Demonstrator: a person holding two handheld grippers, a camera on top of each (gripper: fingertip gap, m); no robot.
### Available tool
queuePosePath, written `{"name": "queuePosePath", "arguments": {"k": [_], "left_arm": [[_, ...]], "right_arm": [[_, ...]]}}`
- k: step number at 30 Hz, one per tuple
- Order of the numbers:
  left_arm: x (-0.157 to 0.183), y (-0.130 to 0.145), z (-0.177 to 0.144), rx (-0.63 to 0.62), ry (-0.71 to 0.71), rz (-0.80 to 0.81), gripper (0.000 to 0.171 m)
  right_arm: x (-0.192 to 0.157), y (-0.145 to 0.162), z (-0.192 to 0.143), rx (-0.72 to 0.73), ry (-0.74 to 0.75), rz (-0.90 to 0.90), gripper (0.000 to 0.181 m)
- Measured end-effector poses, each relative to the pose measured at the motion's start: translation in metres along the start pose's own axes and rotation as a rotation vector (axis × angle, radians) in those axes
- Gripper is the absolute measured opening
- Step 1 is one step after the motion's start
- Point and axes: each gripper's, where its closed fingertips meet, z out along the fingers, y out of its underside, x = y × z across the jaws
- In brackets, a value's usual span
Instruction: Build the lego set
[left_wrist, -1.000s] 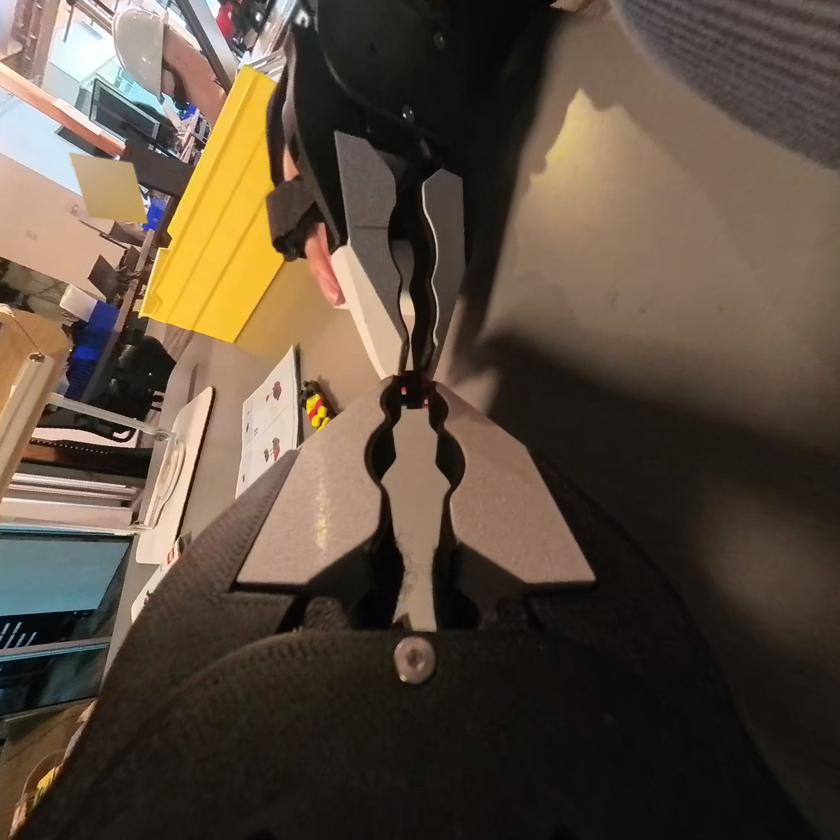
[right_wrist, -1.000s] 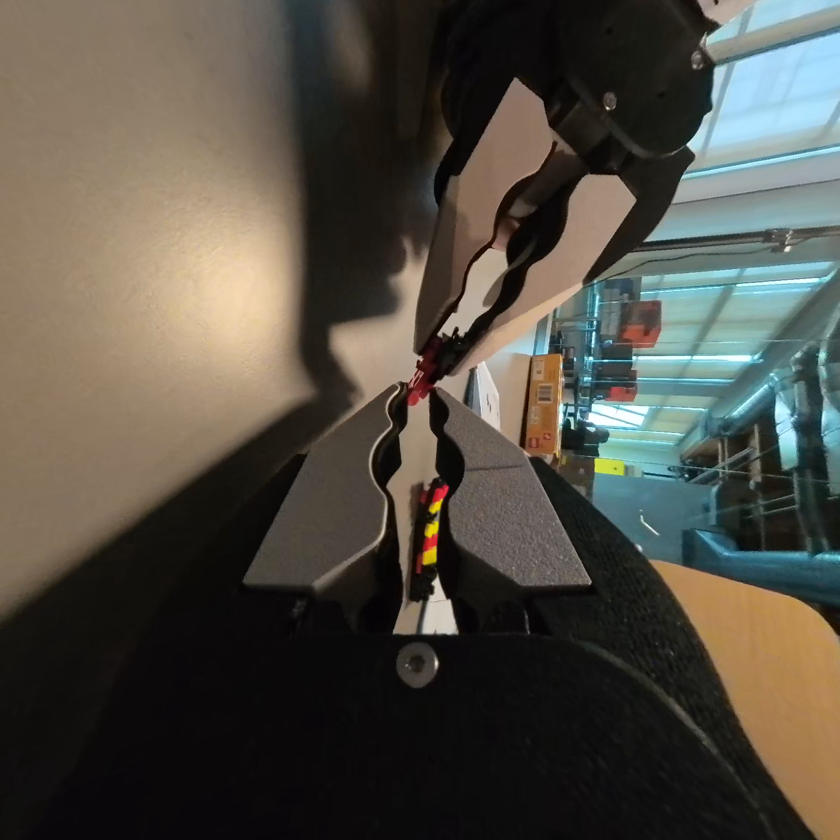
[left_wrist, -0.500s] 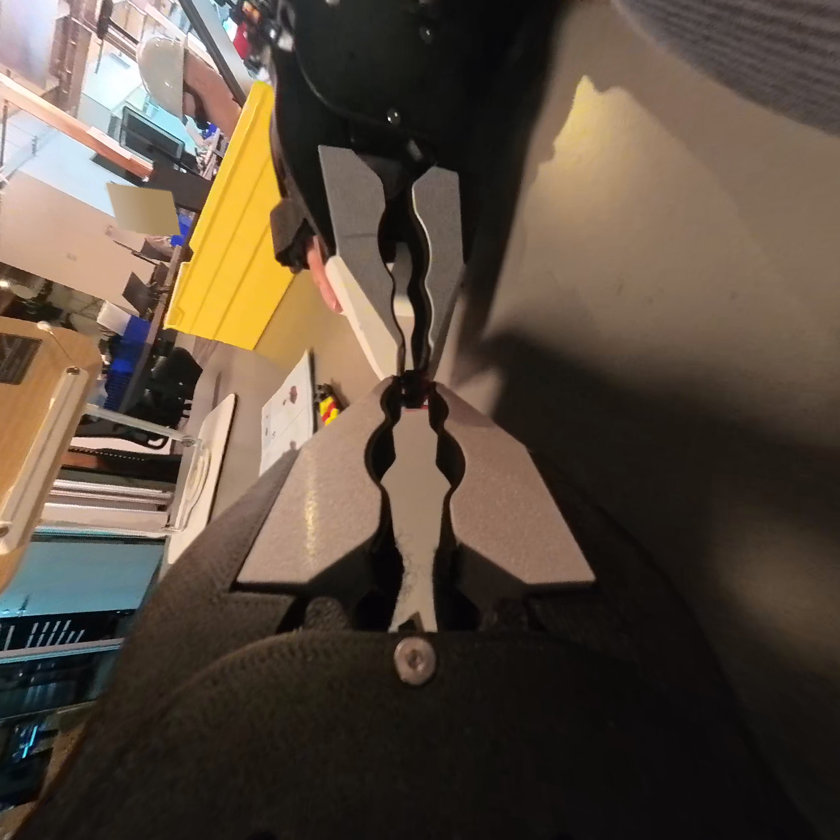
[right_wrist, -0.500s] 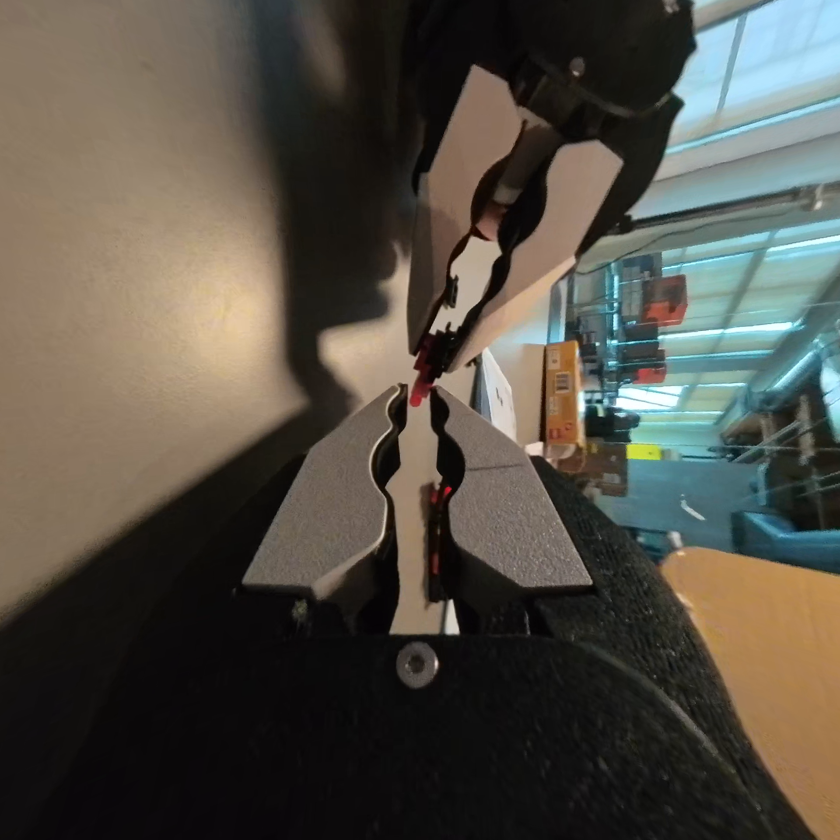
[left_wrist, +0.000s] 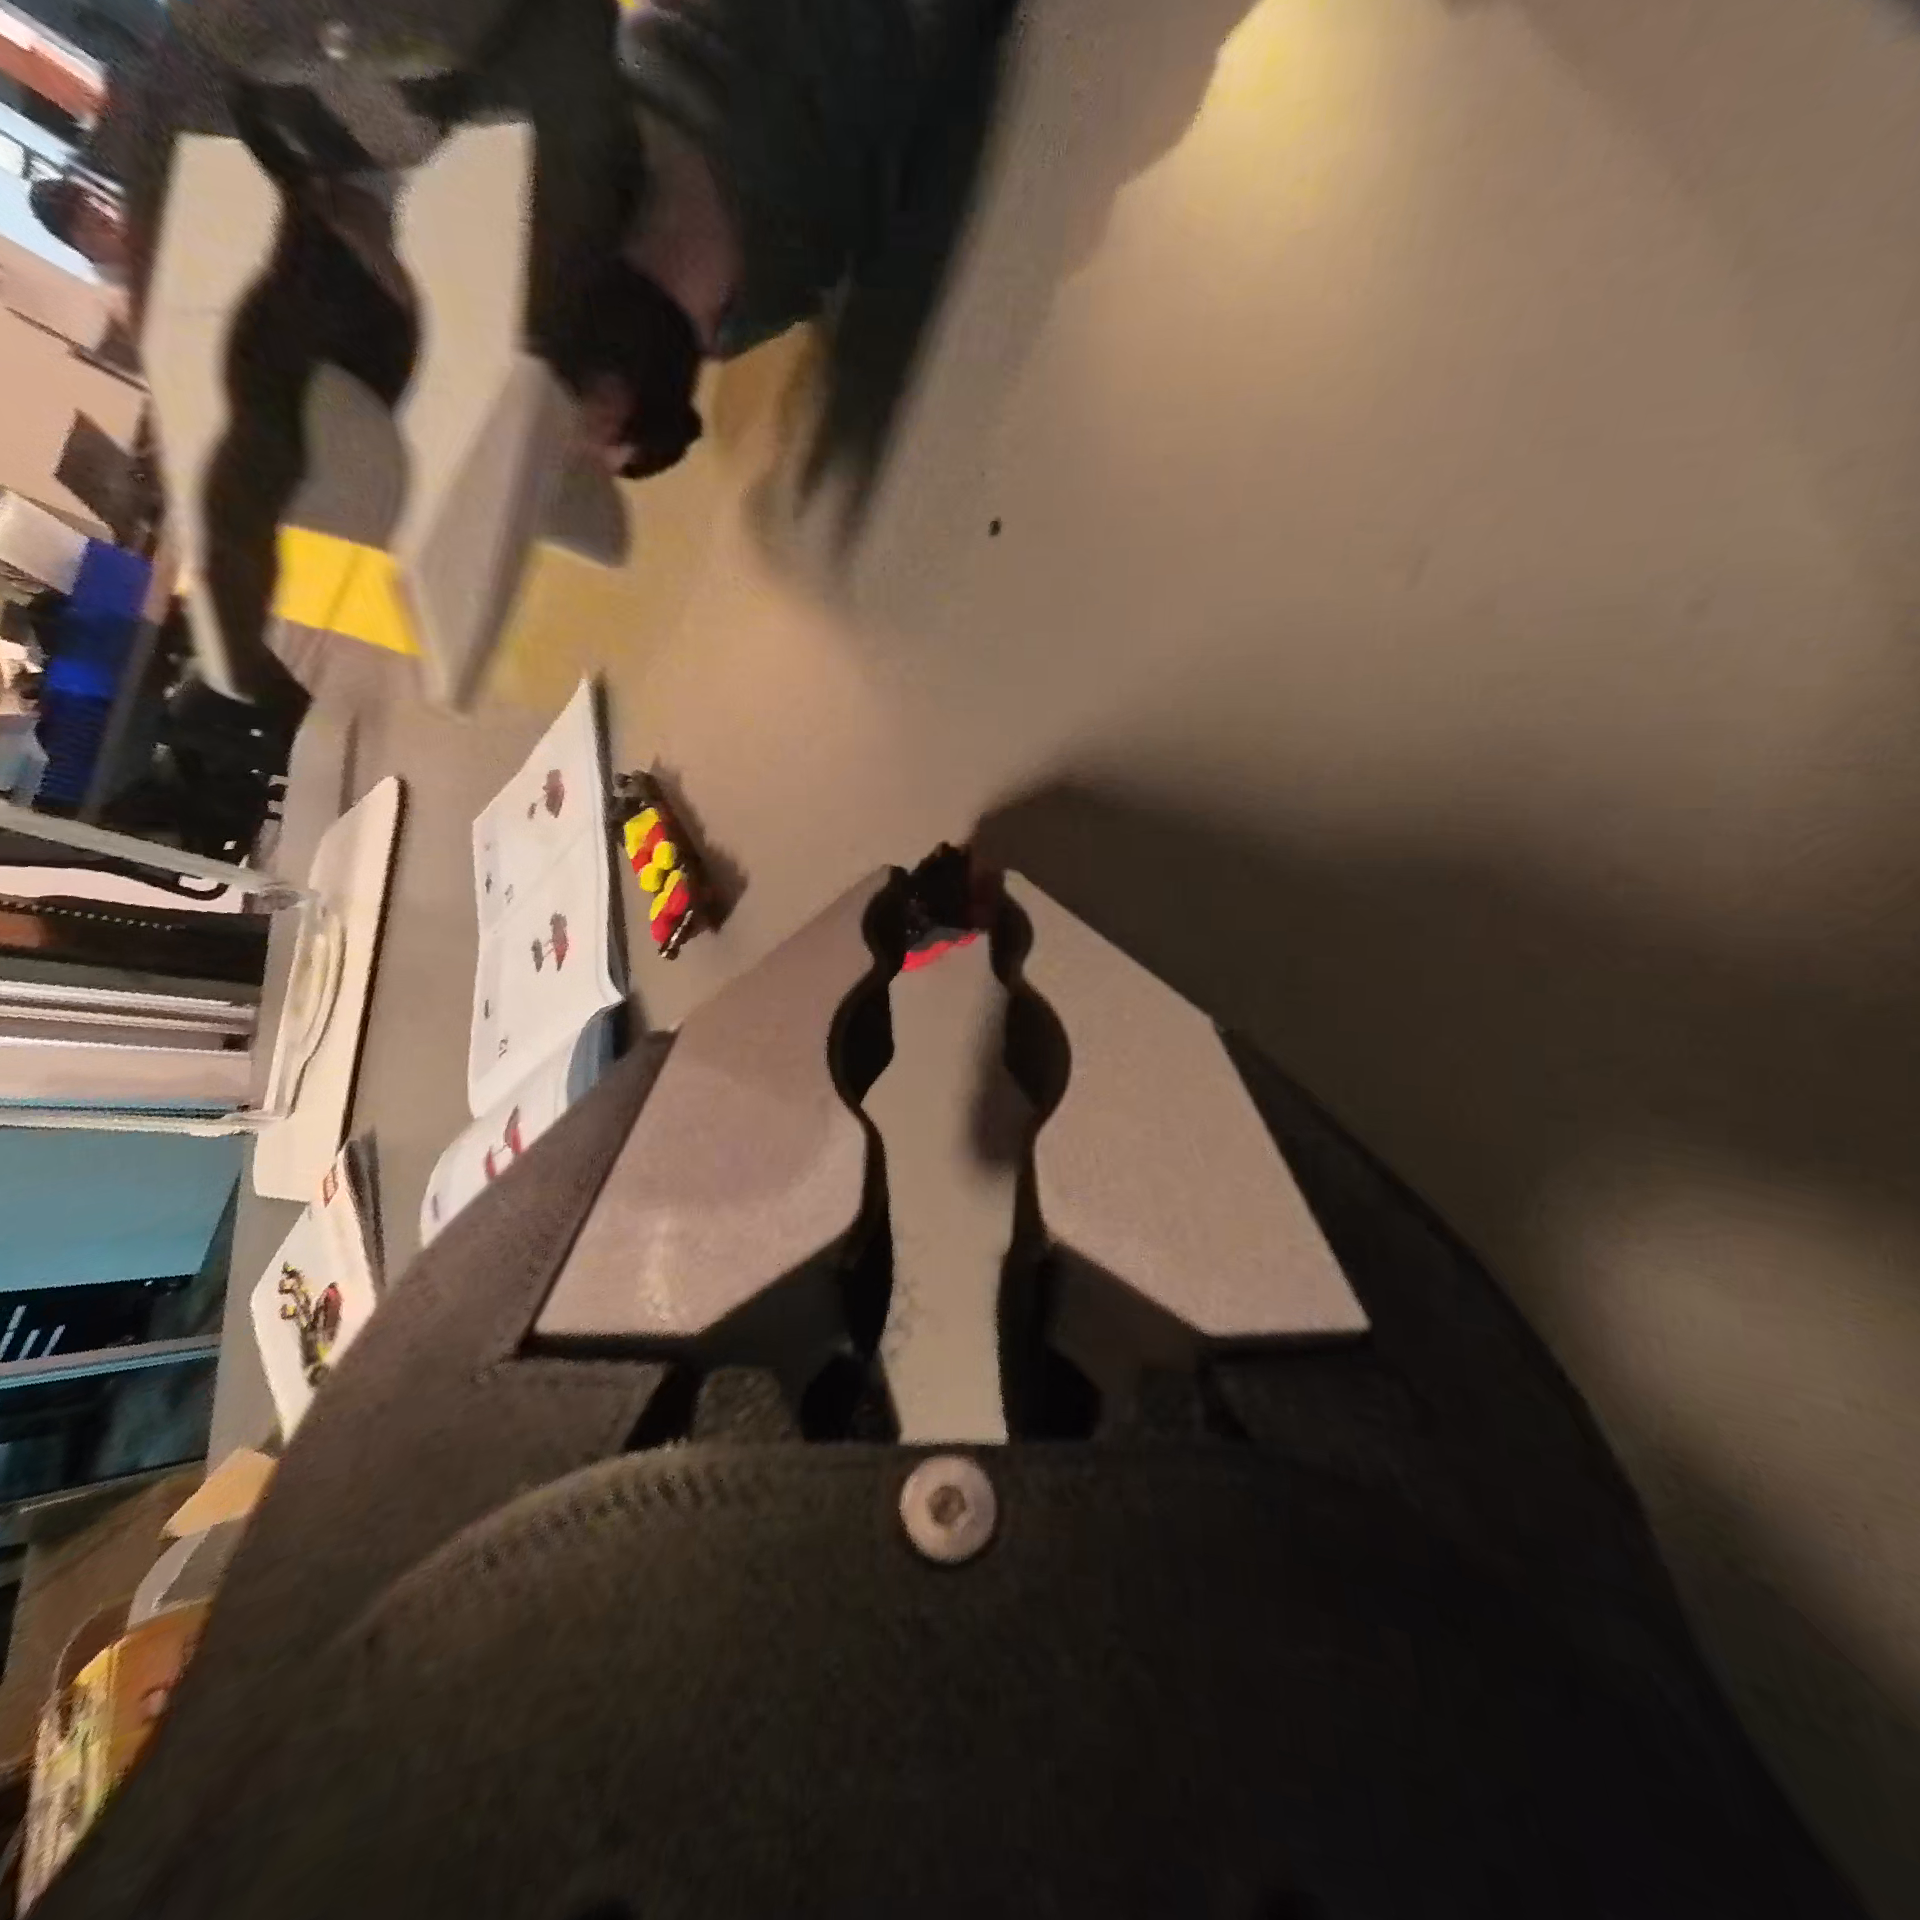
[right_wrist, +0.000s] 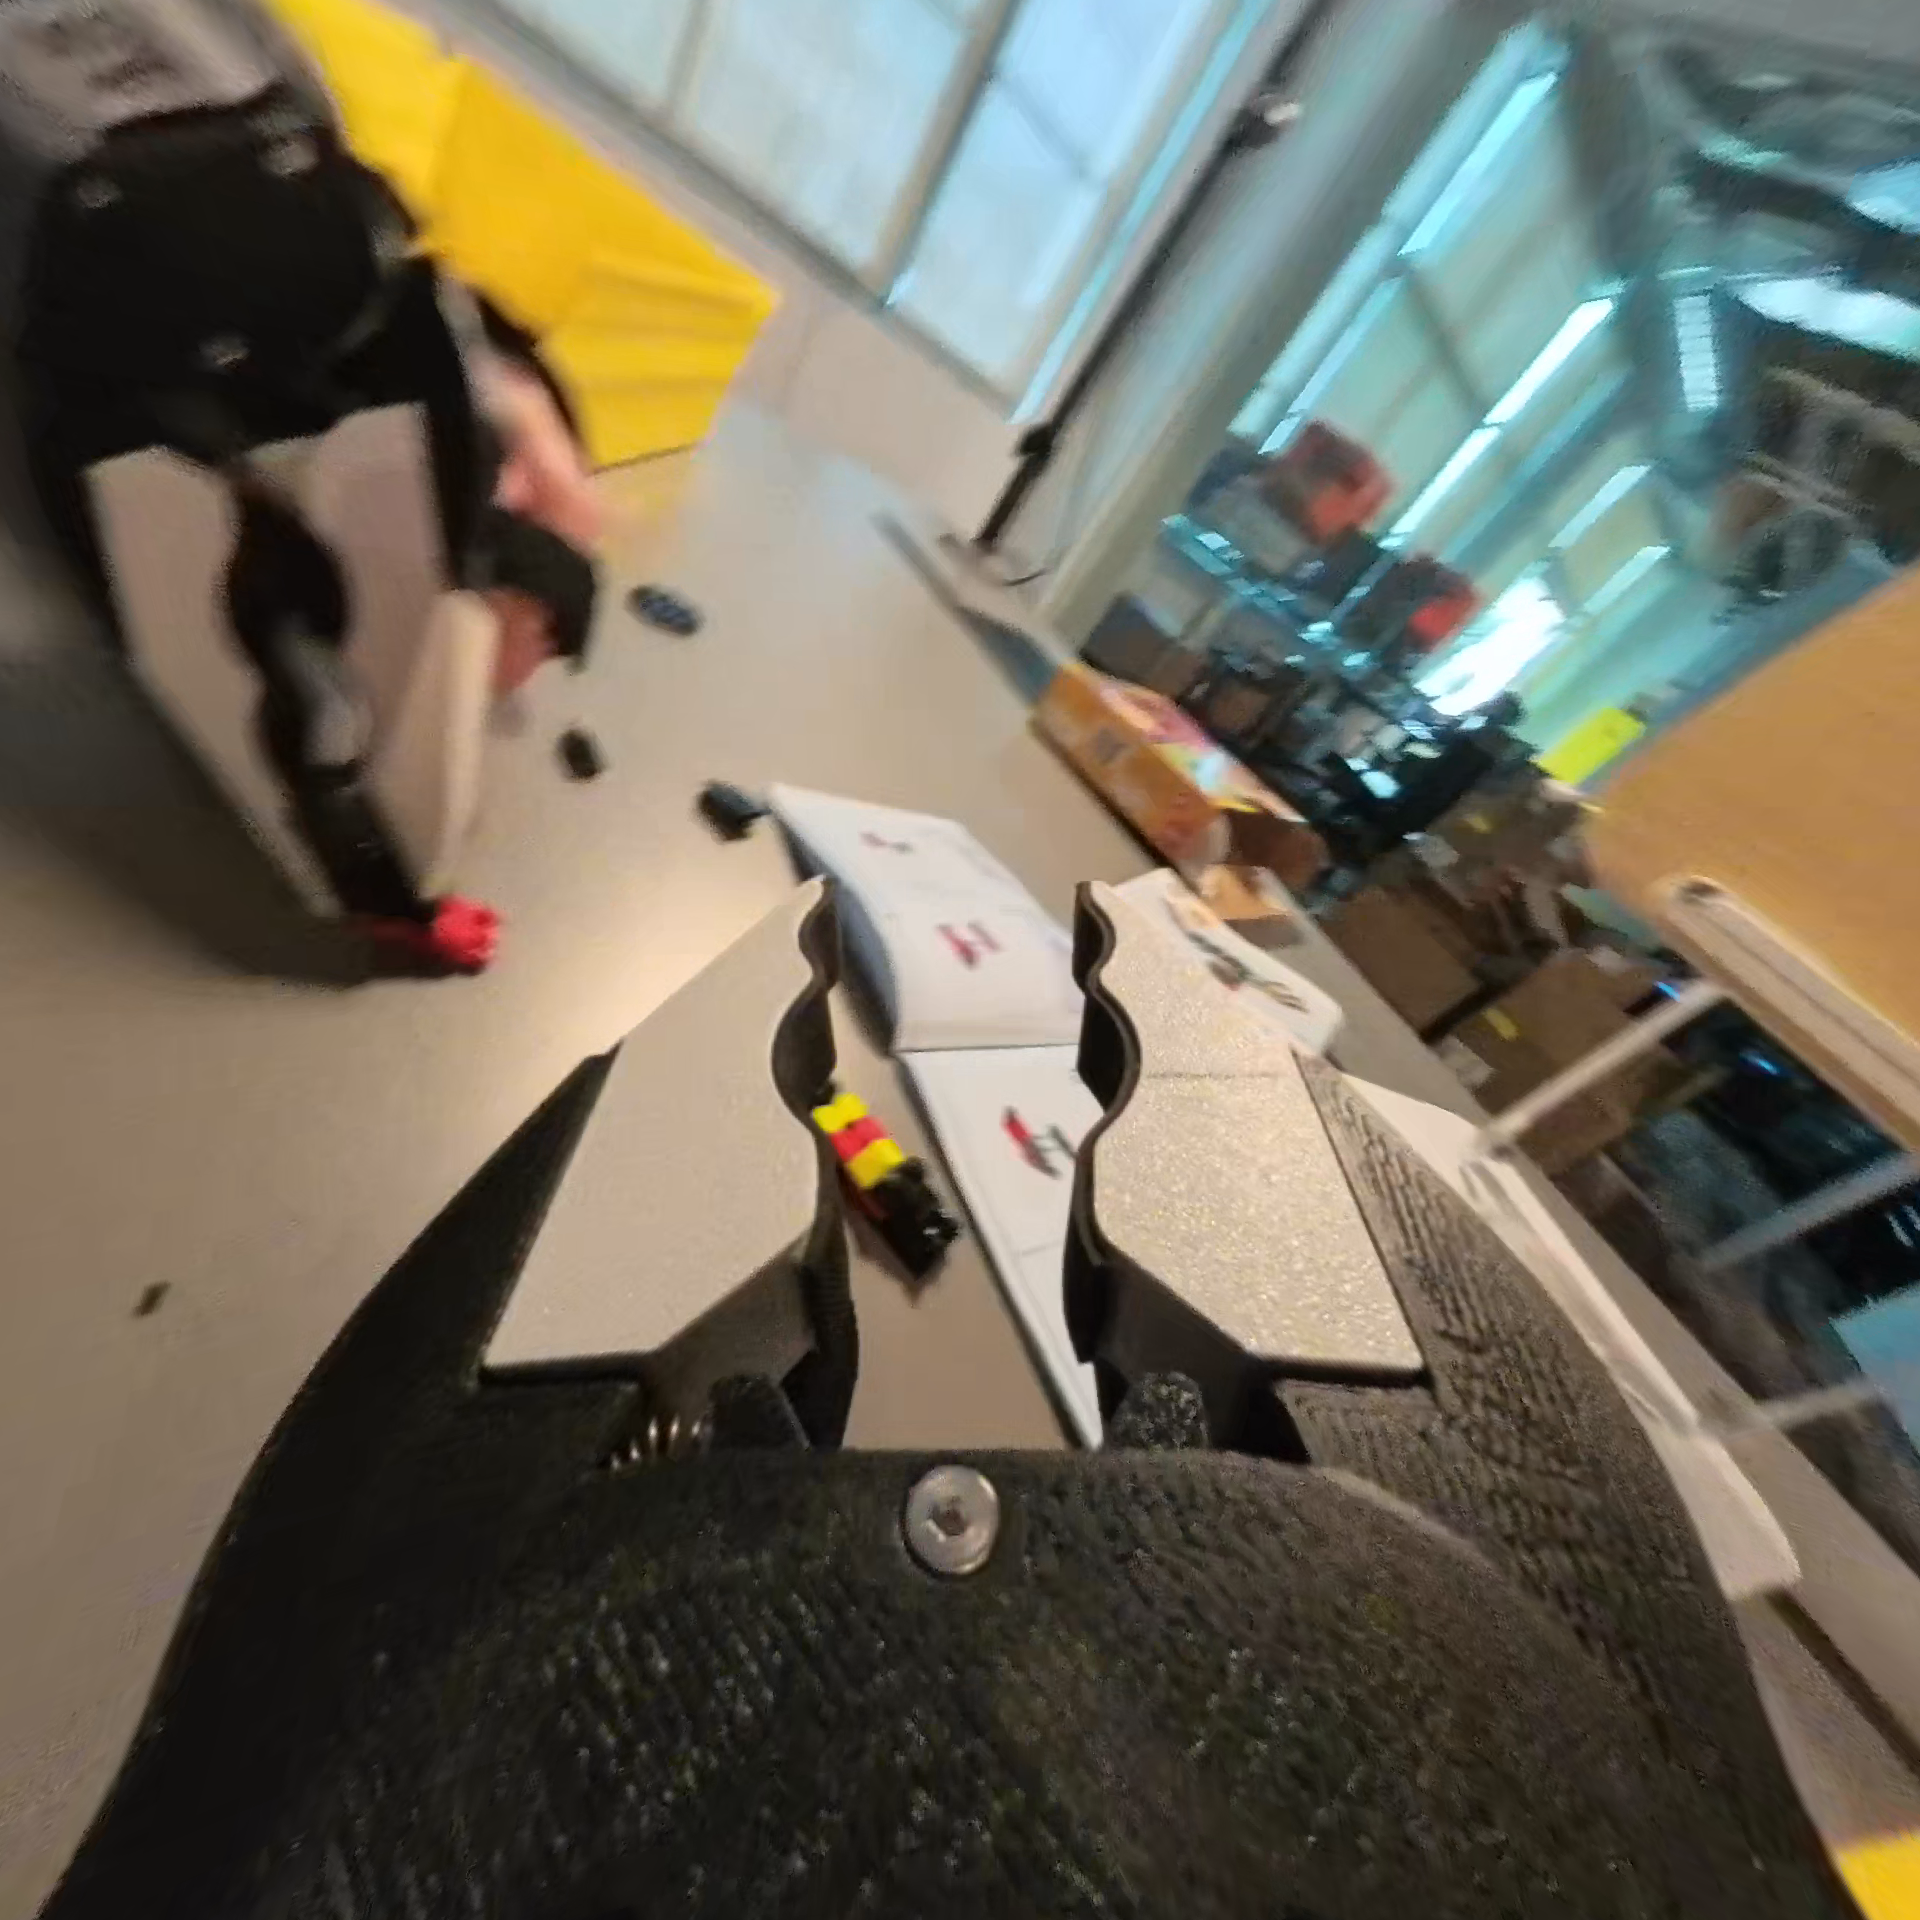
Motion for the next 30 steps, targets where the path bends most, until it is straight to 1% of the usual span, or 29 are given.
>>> {"name": "queuePosePath", "arguments": {"k": [2,4,6,8,11,13,15,17,19,20,21,22,23,24,26,27,28,29,30], "left_arm": [[0.001,-0.002,-0.001,0.005,0.003,-0.006,0.017],[0.001,-0.006,-0.003,0.023,0.009,-0.041,0.028],[0.0,-0.011,-0.006,0.055,0.013,-0.103,0.036],[-0.005,-0.016,-0.013,0.104,-0.008,-0.183,0.042],[-0.02,-0.026,-0.032,0.226,-0.088,-0.339,0.047],[-0.032,-0.033,-0.051,0.297,-0.167,-0.422,0.05],[-0.046,-0.041,-0.076,0.335,-0.279,-0.46,0.052],[-0.06,-0.055,-0.112,0.358,-0.415,-0.474,0.053],[-0.075,-0.059,-0.159,0.347,-0.593,-0.515,0.05],[-0.081,-0.054,-0.186,0.306,-0.69,-0.545,0.048],[-0.086,-0.044,-0.214,0.236,-0.78,-0.58,0.046],[-0.09,-0.03,-0.243,0.136,-0.869,-0.626,0.044],[-0.092,-0.011,-0.272,0.005,-0.942,-0.672,0.039],[-0.088,0.009,-0.295,-0.144,-0.975,-0.71,0.033],[-0.073,0.053,-0.332,-0.421,-0.968,-0.825,0.032],[-0.061,0.073,-0.341,-0.526,-0.911,-0.903,0.032],[-0.05,0.091,-0.346,-0.6,-0.85,-0.981,0.033],[-0.043,0.105,-0.349,-0.642,-0.802,-1.034,0.029],[-0.036,0.119,-0.348,-0.664,-0.739,-1.078,0.021]], "right_arm": [[0.021,-0.002,-0.008,0.046,0.094,0.039,0.043],[0.036,-0.004,-0.015,0.076,0.169,0.046,0.043],[0.049,-0.008,-0.023,0.107,0.244,0.028,0.044],[0.058,-0.009,-0.029,0.119,0.294,0.008,0.043],[0.068,-0.007,-0.036,0.119,0.349,-0.006,0.044],[0.073,-0.007,-0.039,0.123,0.38,0.002,0.044],[0.074,-0.005,-0.039,0.12,0.382,0.016,0.043],[0.072,-0.004,-0.039,0.118,0.378,0.025,0.042],[0.07,-0.003,-0.037,0.112,0.369,0.022,0.04],[0.069,-0.003,-0.036,0.109,0.365,0.022,0.039],[0.068,-0.002,-0.034,0.107,0.36,0.023,0.039],[0.067,-0.002,-0.033,0.107,0.354,0.026,0.038],[0.066,-0.002,-0.032,0.106,0.348,0.029,0.038],[0.065,-0.002,-0.031,0.103,0.344,0.033,0.037],[0.063,0.0,-0.029,0.089,0.334,0.049,0.035],[0.063,0.002,-0.028,0.081,0.331,0.055,0.035],[0.063,0.004,-0.027,0.071,0.333,0.058,0.034],[0.064,0.006,-0.027,0.06,0.338,0.06,0.034],[0.065,0.007,-0.026,0.052,0.343,0.062,0.034]]}}
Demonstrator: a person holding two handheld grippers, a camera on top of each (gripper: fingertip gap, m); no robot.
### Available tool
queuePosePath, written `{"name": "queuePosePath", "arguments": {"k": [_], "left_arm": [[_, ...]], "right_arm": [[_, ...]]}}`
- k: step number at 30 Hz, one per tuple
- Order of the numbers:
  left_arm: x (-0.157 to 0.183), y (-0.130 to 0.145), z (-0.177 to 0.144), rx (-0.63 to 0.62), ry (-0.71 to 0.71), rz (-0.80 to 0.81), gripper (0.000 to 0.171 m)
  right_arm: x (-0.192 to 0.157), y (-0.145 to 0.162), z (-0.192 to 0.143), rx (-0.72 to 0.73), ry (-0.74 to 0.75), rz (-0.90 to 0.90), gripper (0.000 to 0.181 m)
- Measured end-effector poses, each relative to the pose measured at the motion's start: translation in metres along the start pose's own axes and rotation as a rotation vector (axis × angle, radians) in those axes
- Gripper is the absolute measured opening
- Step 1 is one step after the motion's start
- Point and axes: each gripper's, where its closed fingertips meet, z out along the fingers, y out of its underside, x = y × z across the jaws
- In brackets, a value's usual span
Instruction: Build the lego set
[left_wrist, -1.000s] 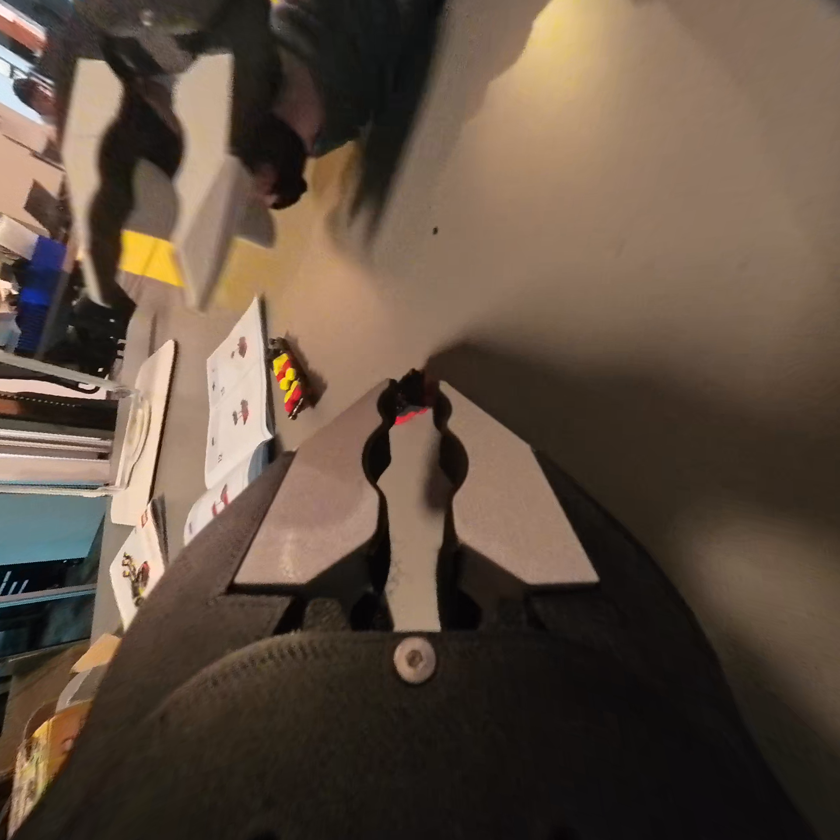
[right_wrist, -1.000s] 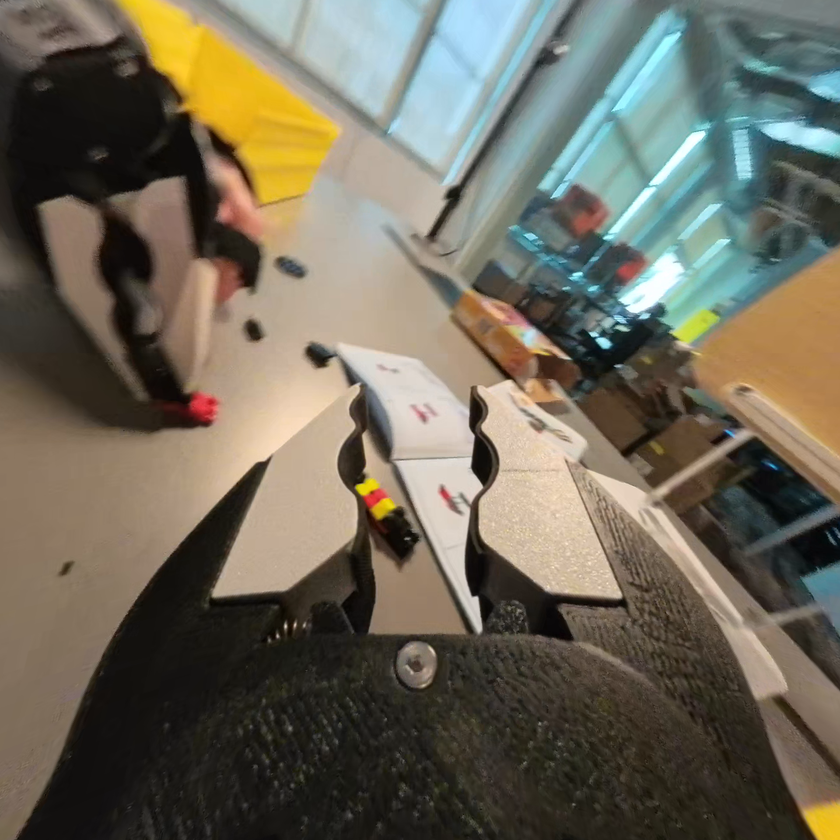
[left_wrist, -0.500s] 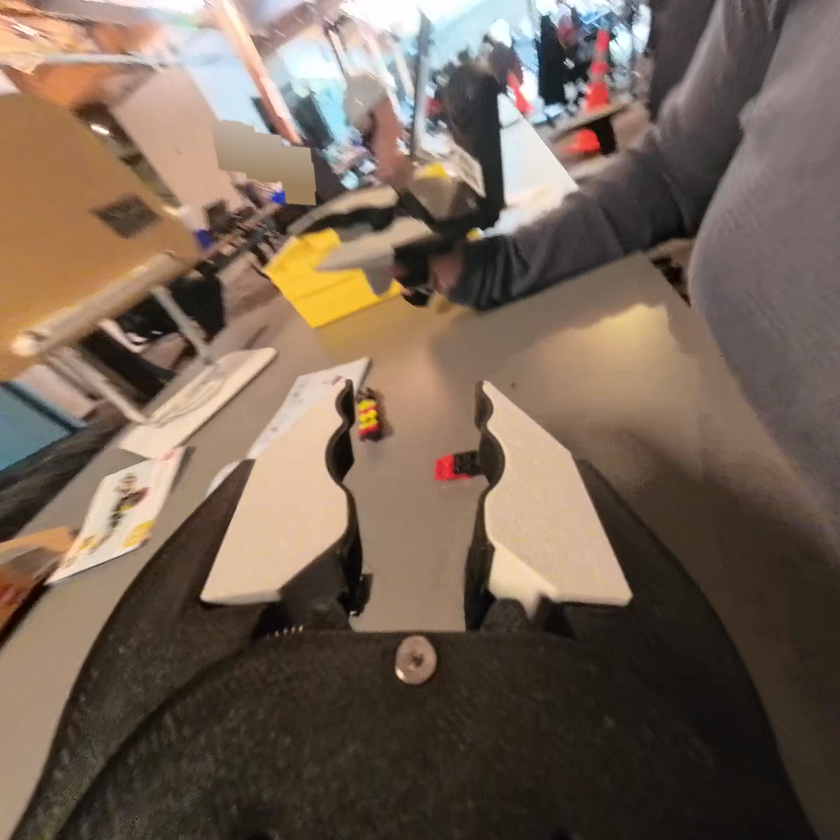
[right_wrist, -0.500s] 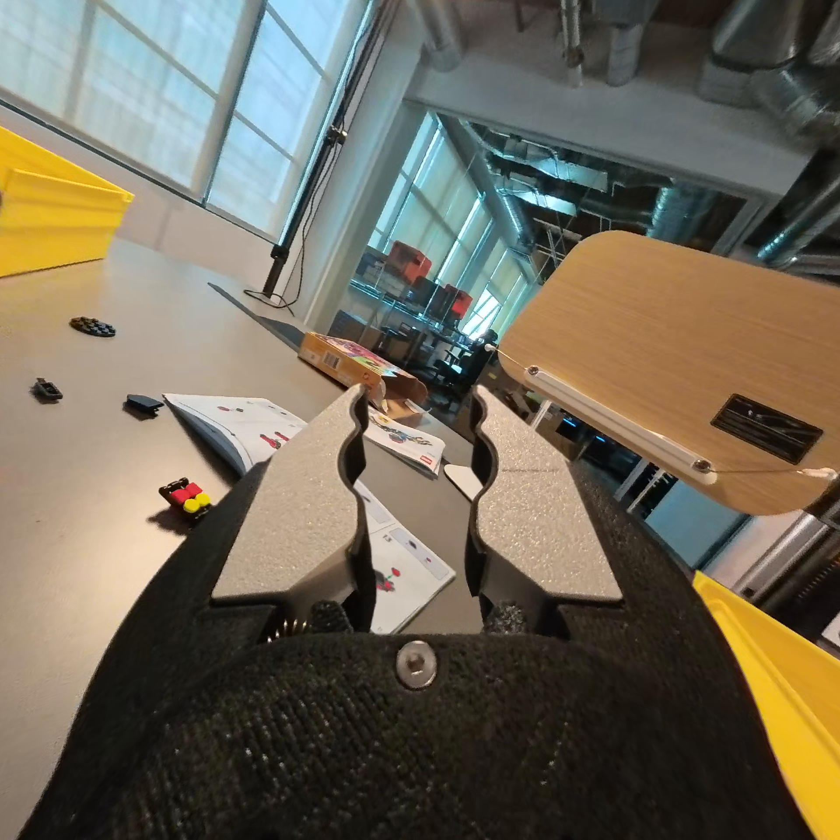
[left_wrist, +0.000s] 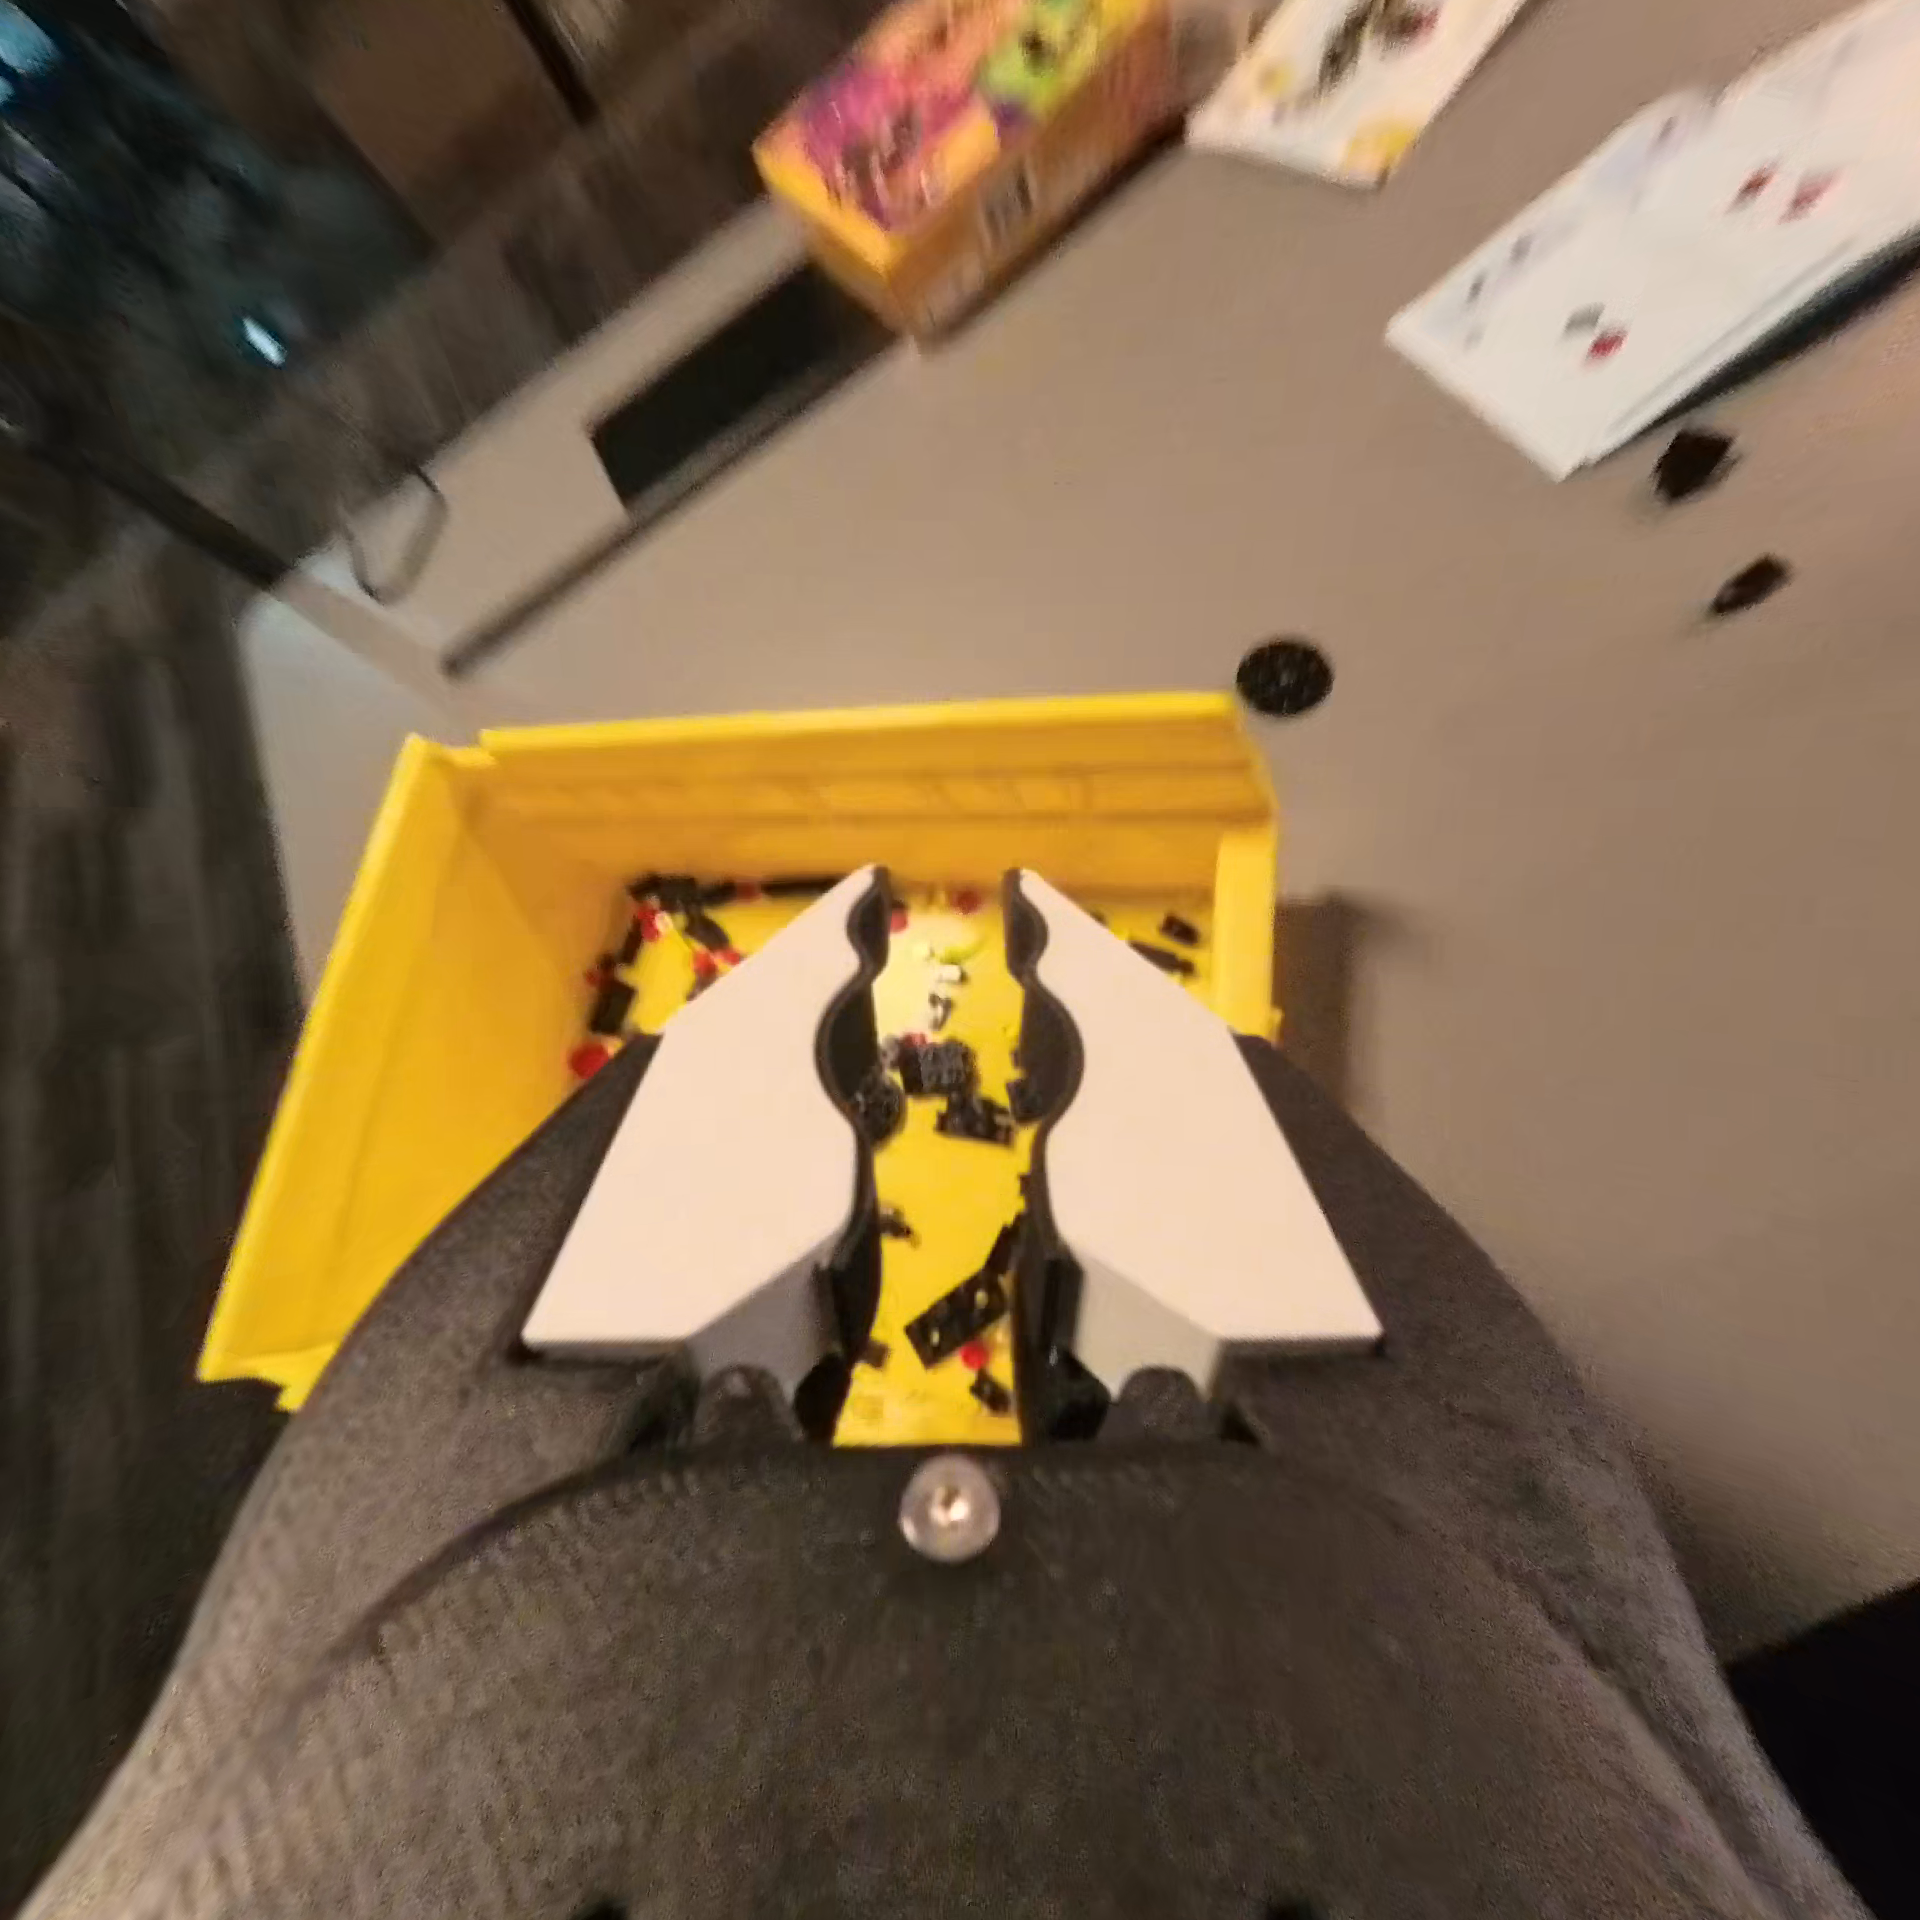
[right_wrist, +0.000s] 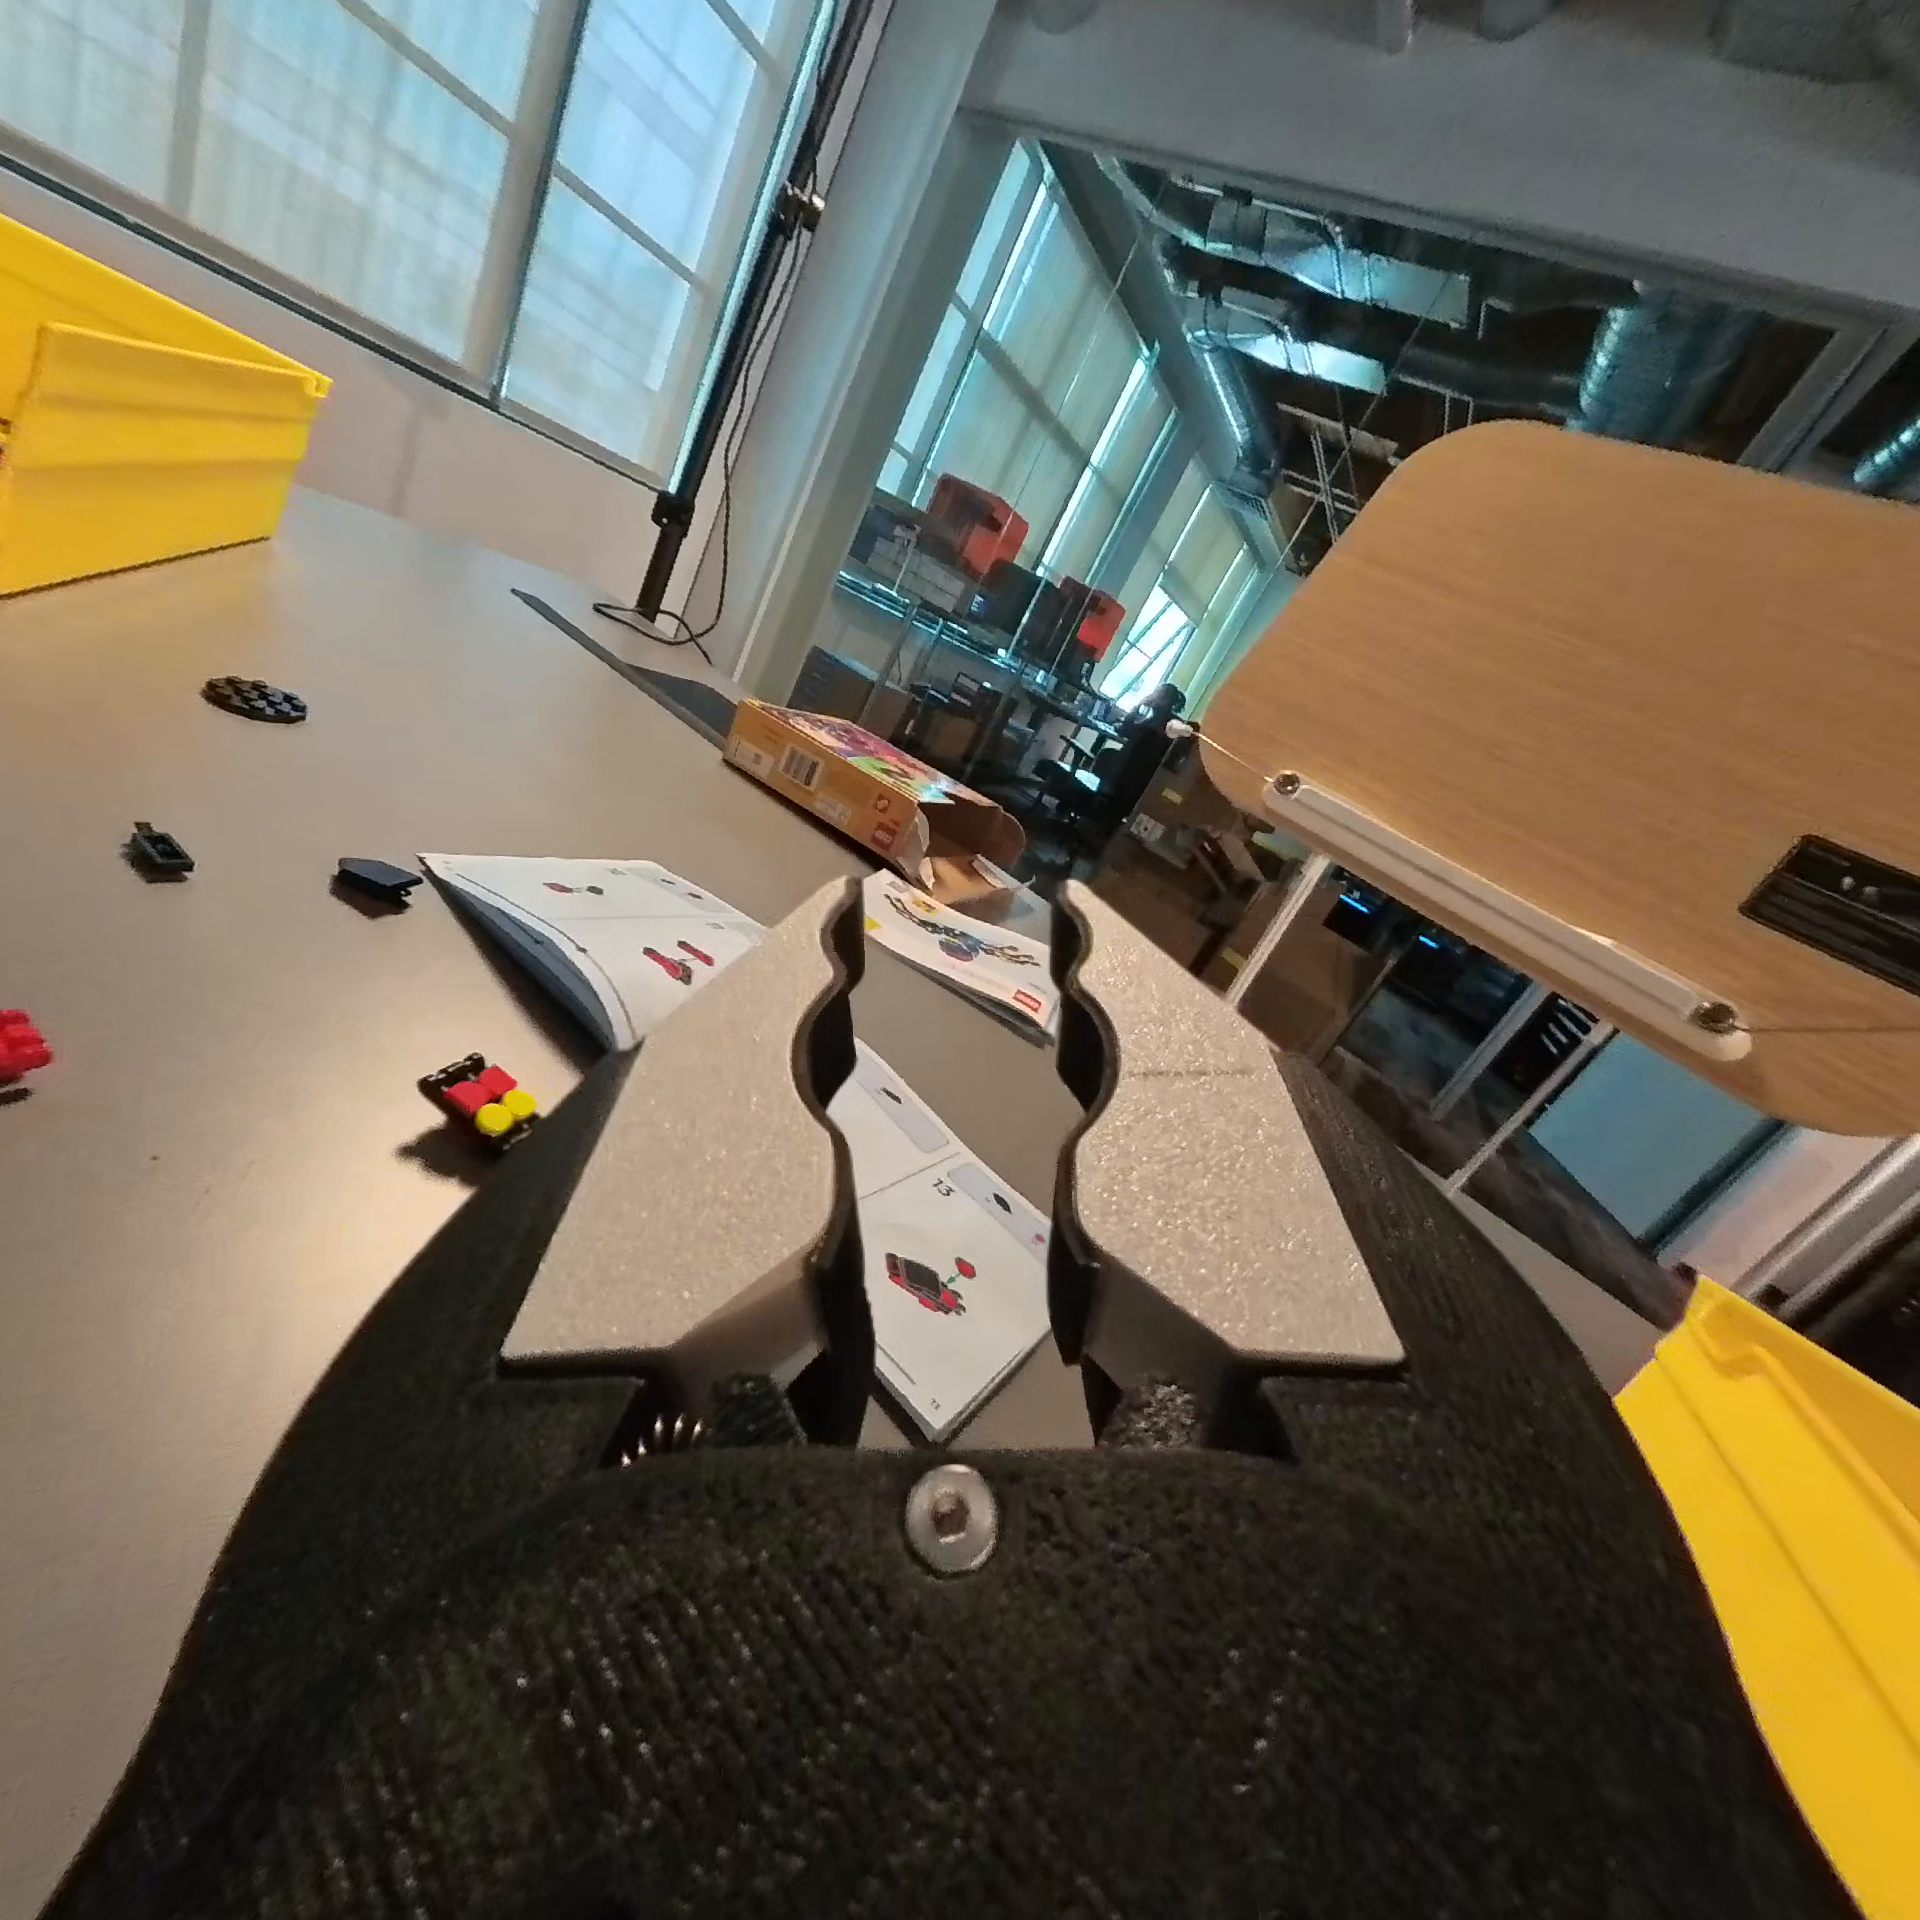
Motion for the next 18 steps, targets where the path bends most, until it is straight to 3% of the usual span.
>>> {"name": "queuePosePath", "arguments": {"k": [7,12,18], "left_arm": [[-0.024,0.074,0.09,-0.403,0.194,-0.082,0.018],[-0.029,0.09,0.118,-0.477,0.259,-0.153,0.021],[-0.022,0.096,0.13,-0.482,0.263,-0.097,0.015]], "right_arm": [[0.008,0.007,0.0,-0.034,0.036,0.024,0.032],[0.008,0.01,0.002,-0.048,0.031,0.023,0.032],[0.004,0.007,0.002,-0.046,0.034,-0.03,0.029]]}}
